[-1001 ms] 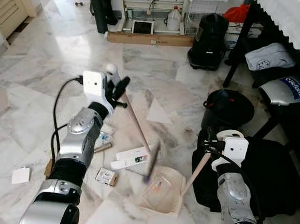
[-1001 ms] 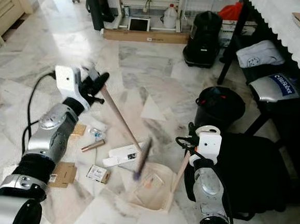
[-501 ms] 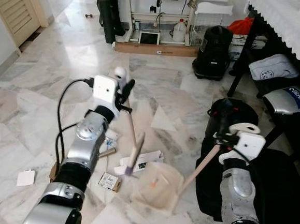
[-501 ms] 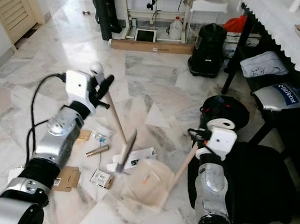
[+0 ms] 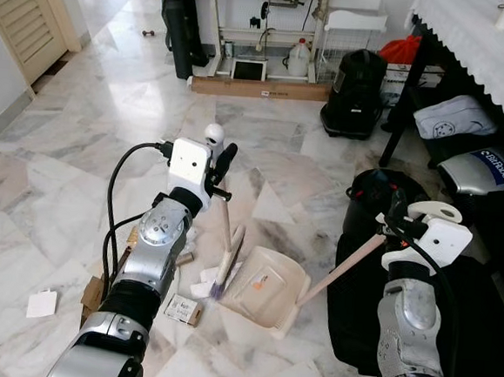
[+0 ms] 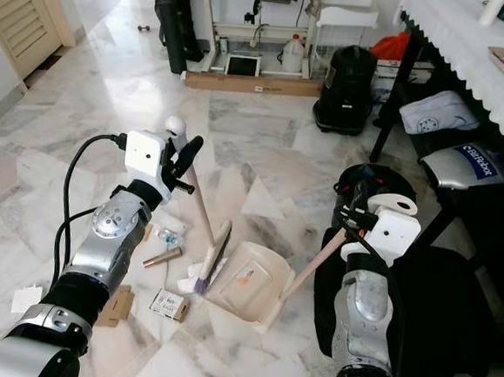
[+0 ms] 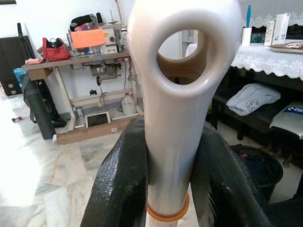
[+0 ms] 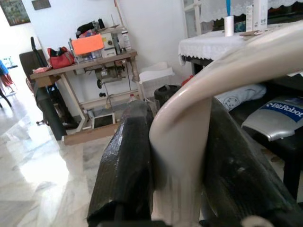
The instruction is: Sweep floor
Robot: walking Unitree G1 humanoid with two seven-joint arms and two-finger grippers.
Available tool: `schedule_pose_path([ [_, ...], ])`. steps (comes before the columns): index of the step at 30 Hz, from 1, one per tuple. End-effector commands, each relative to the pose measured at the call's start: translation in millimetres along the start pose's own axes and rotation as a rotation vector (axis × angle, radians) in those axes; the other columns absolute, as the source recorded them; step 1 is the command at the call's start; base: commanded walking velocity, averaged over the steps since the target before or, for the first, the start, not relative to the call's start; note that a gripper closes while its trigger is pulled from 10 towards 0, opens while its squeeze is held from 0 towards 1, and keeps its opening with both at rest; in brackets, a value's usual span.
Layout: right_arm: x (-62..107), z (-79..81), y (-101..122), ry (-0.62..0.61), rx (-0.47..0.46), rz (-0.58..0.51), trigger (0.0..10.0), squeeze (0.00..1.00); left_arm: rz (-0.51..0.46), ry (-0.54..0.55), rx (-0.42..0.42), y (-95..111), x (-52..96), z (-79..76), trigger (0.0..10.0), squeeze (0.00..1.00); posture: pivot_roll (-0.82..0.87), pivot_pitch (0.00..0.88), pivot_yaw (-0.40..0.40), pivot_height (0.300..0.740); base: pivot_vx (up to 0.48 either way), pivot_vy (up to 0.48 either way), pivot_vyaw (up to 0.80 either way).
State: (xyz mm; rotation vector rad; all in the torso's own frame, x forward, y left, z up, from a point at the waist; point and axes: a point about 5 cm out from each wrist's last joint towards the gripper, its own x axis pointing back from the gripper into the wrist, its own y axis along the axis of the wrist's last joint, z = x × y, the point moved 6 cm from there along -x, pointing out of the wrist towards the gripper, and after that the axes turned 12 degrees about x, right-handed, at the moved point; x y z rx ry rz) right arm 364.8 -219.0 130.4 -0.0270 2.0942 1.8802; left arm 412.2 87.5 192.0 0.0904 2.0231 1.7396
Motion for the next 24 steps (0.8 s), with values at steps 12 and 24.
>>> schedule_pose_path([
  [12, -6.4, -1.7, 20, -0.021, -0.062, -0.059, 10.0, 0.0, 0.005, -0.043, 0.209, 7, -5.9, -1.5, 10.0, 0.0, 0.05, 0.0, 0.039, 0.74, 0.0, 0.0, 0.0],
  [24, -7.0, -7.4, 22, -0.032, -0.057, -0.064, 10.0, 0.0, -0.102, 0.015, -0.003, 35, -7.5, 13.8, 10.0, 0.0, 0.06, 0.0, 0.039, 0.74, 0.0, 0.0, 0.0],
])
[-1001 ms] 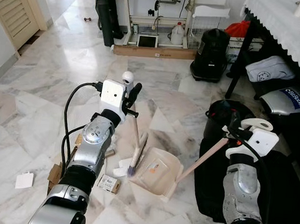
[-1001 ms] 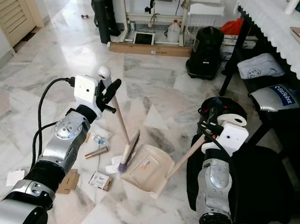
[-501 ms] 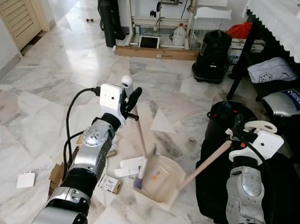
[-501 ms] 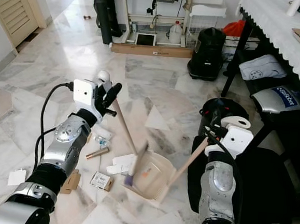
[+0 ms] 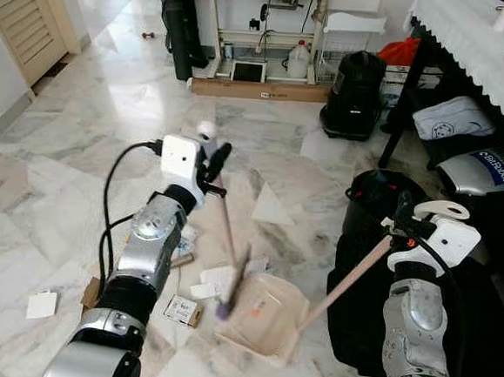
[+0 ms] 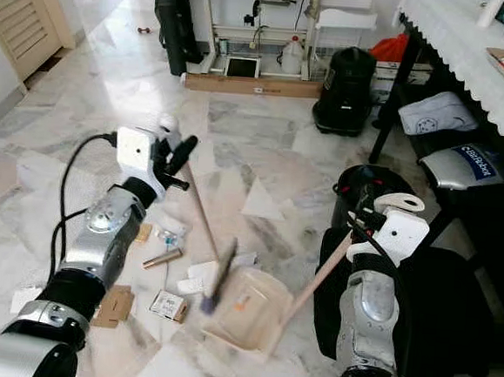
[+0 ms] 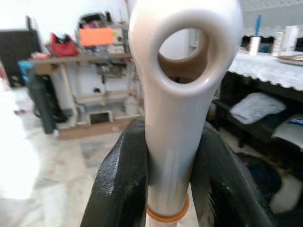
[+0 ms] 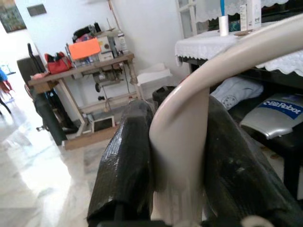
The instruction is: Sweep floor
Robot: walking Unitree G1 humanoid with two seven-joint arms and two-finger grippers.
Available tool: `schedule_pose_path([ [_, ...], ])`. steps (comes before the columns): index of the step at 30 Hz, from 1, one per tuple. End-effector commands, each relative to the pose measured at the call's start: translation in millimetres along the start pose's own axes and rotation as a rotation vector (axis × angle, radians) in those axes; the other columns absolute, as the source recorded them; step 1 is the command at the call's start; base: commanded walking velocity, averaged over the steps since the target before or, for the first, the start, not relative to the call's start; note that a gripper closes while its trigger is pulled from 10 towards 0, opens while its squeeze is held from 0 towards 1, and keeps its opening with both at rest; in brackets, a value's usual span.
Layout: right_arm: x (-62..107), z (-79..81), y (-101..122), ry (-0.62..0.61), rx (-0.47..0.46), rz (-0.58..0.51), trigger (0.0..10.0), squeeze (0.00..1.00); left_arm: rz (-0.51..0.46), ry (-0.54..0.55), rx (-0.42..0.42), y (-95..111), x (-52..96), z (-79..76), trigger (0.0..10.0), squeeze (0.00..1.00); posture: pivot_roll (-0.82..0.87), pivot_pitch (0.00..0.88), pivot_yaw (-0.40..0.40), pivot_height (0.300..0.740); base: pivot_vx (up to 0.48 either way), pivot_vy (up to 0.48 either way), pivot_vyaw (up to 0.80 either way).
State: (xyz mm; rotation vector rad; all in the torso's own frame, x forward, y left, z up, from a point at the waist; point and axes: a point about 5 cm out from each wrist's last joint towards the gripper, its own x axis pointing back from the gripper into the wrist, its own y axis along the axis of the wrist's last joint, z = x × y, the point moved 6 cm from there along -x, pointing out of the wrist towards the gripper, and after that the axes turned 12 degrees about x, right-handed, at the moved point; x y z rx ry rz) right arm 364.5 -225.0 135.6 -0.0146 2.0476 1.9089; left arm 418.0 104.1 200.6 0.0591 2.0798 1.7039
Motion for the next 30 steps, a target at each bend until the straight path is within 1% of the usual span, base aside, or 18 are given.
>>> schedule_pose_path([
  [1, -4.9, -0.2, 18, -0.01, -0.023, -0.065, 10.0, 0.0, -0.095, -0.029, -0.064, 26, -4.6, -6.0, 10.0, 0.0, 0.06, 0.0, 0.038, 0.74, 0.0, 0.0, 0.0],
  [4, -5.5, 1.0, 19, -0.008, -0.023, -0.067, 10.0, 0.0, -0.09, -0.031, -0.07, 22, -2.2, -7.8, 10.0, 0.0, 0.06, 0.0, 0.036, 0.74, 0.0, 0.0, 0.0],
  [5, -5.7, 1.9, 20, -0.006, -0.022, -0.068, 10.0, 0.0, -0.071, -0.034, -0.087, 15, 0.1, -8.6, 10.0, 0.0, 0.05, 0.0, 0.033, 0.74, 0.0, 0.0, 0.0],
  [7, -5.6, 2.2, 21, -0.006, -0.021, -0.07, 10.0, 0.0, -0.061, -0.036, -0.097, 11, 1.6, -9.3, 10.0, 0.0, 0.05, 0.0, 0.032, 0.74, 0.0, 0.0, 0.0],
  [10, -5.0, 2.8, 22, 0.0, -0.002, -0.073, 10.0, 0.0, -0.049, -0.04, -0.084, 4, 5.7, -12.3, 10.0, 0.0, 0.04, 0.0, 0.032, 0.74, 0.0, 0.0, 0.0],
  [14, -4.5, 2.7, 23, 0.003, 0.003, -0.081, 10.0, 0.0, -0.043, -0.039, -0.078, 0, 6.7, -13.1, 10.0, 0.0, 0.04, 0.0, 0.029, 0.74, 0.0, 0.0, 0.22],
  [25, -4.6, 6.2, 25, 0.018, 0.006, -0.081, 10.0, 0.0, -0.037, -0.034, -0.086, -4, 8.8, -14.9, 10.0, 0.0, 0.04, 0.0, 0.026, 0.74, 0.0, 0.0, 0.76],
  [30, -4.1, 7.4, 24, 0.019, 0.003, -0.077, 10.0, 0.0, -0.034, -0.047, -0.087, -4, 8.1, -19.3, 10.0, 0.0, 0.04, 0.0, 0.03, 0.74, 0.0, 0.0, 0.78],
])
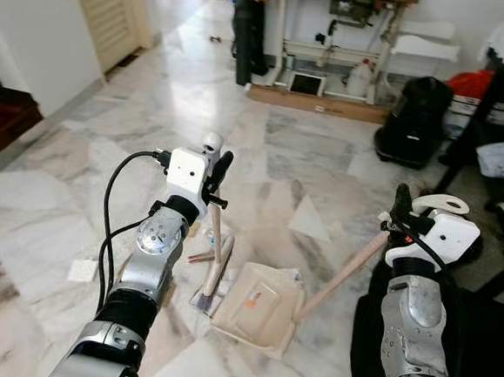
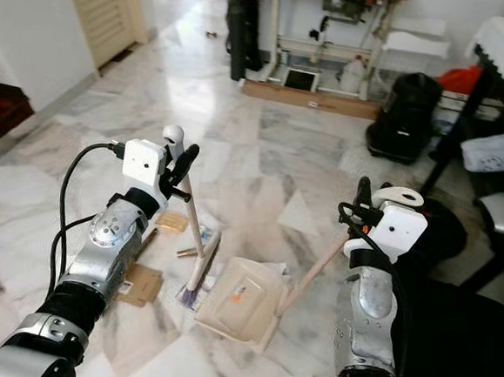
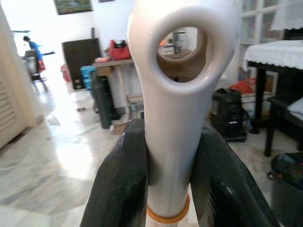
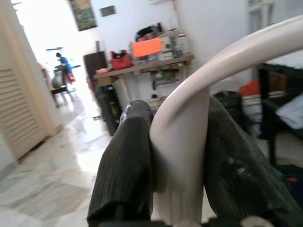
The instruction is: Sweep floor
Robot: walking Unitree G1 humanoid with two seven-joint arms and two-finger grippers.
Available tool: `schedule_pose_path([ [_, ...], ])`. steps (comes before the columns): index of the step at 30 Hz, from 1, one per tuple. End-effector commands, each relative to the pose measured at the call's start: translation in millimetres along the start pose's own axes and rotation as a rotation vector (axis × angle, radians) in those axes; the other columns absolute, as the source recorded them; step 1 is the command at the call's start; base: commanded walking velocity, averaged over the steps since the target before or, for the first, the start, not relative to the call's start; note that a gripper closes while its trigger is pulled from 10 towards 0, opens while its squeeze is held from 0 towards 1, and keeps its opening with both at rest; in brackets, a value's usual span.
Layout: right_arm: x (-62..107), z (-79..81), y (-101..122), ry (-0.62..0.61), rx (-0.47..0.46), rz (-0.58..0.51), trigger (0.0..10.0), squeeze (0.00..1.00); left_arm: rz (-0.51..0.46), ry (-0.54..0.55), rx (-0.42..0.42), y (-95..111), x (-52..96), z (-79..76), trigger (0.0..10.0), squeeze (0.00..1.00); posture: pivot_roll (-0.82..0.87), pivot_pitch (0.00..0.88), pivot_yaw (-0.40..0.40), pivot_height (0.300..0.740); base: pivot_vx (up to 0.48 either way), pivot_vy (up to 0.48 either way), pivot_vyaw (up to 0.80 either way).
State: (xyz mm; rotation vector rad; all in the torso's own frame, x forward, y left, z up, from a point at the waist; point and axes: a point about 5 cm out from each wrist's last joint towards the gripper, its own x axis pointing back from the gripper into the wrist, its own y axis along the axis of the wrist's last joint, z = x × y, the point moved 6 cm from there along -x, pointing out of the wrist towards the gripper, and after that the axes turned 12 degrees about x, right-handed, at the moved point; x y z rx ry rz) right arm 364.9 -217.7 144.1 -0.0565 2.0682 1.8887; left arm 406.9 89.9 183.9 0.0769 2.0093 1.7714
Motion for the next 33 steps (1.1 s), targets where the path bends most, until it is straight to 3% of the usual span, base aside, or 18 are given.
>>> schedule_pose_path([
  [1, -3.4, 0.2, 15.2, -0.005, -0.011, -0.054, 10.0, 0.0, -0.05, -0.023, -0.022, 12.1, -2.6, -4.4, 10.0, 0.0, 0.04, 0.0, 0.03, 0.74, 0.0, 0.0, 0.77],
  [33, -1.6, 0.2, 13.5, 0.0, -0.014, -0.035, 10.0, 0.0, -0.04, -0.018, -0.026, 11.8, -0.9, -4.3, 10.0, 0.0, 0.05, 0.034, 0.025, 0.74, 0.0, 0.0, 0.77],
])
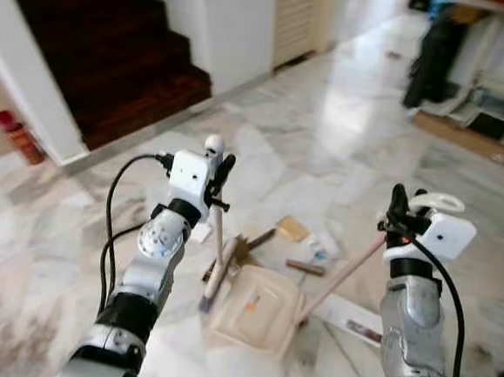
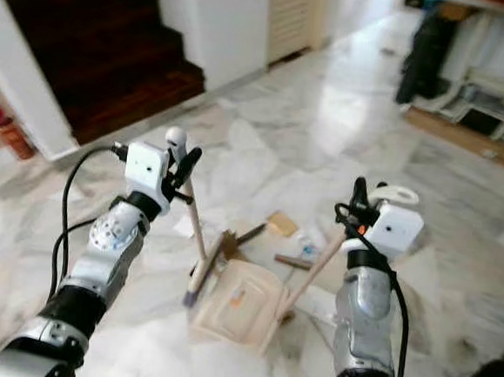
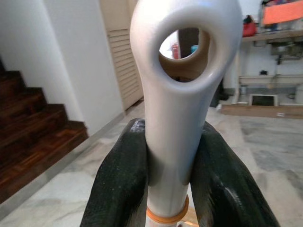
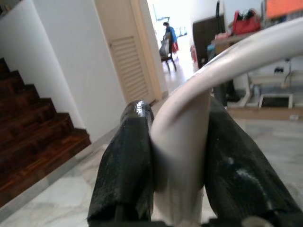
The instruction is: Sweep floor
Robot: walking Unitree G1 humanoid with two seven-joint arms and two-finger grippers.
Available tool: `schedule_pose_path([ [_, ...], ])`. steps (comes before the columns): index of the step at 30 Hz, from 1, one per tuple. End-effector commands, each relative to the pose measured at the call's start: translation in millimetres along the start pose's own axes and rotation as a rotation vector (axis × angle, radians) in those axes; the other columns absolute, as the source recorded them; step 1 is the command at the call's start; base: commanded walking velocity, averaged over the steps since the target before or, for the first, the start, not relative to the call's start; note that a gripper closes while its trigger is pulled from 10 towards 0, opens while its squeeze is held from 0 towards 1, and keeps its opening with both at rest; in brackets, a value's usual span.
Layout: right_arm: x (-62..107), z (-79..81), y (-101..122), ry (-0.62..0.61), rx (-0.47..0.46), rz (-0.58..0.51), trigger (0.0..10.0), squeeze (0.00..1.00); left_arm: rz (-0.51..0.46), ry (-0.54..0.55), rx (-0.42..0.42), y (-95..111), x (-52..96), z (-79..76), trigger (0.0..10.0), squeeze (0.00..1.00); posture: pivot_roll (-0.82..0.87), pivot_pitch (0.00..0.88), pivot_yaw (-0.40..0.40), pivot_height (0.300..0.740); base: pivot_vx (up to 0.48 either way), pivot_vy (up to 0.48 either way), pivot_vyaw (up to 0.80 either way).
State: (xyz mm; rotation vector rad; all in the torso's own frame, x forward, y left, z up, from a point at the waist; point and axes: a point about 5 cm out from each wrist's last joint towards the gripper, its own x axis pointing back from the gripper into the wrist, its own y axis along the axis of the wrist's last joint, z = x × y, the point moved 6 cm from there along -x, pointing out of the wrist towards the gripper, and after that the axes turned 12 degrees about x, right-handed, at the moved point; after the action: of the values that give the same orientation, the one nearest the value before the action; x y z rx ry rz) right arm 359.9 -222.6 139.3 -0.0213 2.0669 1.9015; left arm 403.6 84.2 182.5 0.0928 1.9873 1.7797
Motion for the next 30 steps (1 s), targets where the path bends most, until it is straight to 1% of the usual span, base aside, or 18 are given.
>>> schedule_pose_path([
  [1, -6.3, 6.1, 17.6, 0.012, -0.011, -0.058, 10.0, 0.0, -0.043, 0.0, -0.015, 13.0, -2.1, 2.5, 10.0, 0.0, 0.05, 0.038, 0.024, 0.74, 0.0, 0.0, 0.77],
  [10, -5.8, 4.9, 16.3, 0.008, -0.014, -0.054, 10.0, 0.0, -0.036, 0.017, -0.023, 12.0, 0.3, 7.2, 10.0, 0.0, 0.06, 0.042, 0.025, 0.74, 0.0, 0.0, 0.75],
  [12, -5.8, 3.1, 17.0, -0.002, -0.033, -0.055, 10.0, 0.0, -0.034, 0.017, -0.024, 11.5, 1.4, 7.7, 10.0, 0.0, 0.06, 0.044, 0.026, 0.74, 0.0, 0.0, 0.0],
  [21, -6.4, 3.4, 17.2, 0.005, -0.028, -0.051, 10.0, 0.0, -0.029, 0.023, -0.021, 9.3, 3.7, 7.6, 10.0, 0.0, 0.06, 0.036, 0.025, 0.74, 0.0, 0.0, 0.0],
  [28, -7.1, 4.3, 18.3, 0.011, -0.034, -0.055, 10.0, 0.0, -0.034, 0.032, 0.008, 9.9, 3.9, 7.1, 10.0, 0.0, 0.06, 0.028, 0.024, 0.74, 0.0, 0.0, 0.0],
  [30, -7.1, 4.1, 18.3, 0.012, -0.036, -0.055, 10.0, 0.0, -0.034, 0.035, 0.009, 9.8, 4.1, 7.3, 10.0, 0.0, 0.06, 0.028, 0.021, 0.74, 0.0, 0.24, 0.0],
])
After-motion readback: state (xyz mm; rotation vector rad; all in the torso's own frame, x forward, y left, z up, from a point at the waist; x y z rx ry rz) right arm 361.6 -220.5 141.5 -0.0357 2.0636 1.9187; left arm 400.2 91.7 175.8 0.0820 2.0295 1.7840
